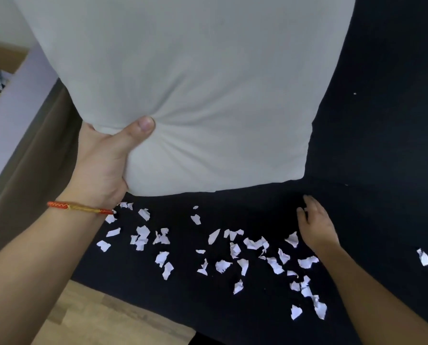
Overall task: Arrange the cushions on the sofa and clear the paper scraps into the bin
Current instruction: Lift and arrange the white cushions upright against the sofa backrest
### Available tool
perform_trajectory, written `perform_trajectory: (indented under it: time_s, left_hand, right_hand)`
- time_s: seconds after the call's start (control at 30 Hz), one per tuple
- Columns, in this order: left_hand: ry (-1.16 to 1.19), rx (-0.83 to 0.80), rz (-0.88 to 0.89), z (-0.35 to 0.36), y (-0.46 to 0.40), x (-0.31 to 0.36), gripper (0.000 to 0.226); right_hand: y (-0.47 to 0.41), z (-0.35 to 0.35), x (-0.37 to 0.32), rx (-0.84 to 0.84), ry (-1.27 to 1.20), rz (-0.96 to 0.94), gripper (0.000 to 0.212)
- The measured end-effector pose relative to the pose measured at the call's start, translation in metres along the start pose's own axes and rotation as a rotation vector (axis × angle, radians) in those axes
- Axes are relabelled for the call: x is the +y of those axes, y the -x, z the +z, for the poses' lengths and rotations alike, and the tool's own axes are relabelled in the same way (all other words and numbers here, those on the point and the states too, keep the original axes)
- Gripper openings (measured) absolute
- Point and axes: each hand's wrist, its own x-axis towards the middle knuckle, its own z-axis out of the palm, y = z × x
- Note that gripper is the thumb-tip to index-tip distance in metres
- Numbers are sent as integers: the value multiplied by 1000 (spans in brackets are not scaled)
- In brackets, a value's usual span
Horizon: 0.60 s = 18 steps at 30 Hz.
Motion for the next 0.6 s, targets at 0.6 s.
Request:
perform_trajectory:
  time_s: [0.6]
  left_hand:
    - [-46,-165,-327,127,23,-100,76]
  right_hand:
    - [131,-36,67,106,98,-525,48]
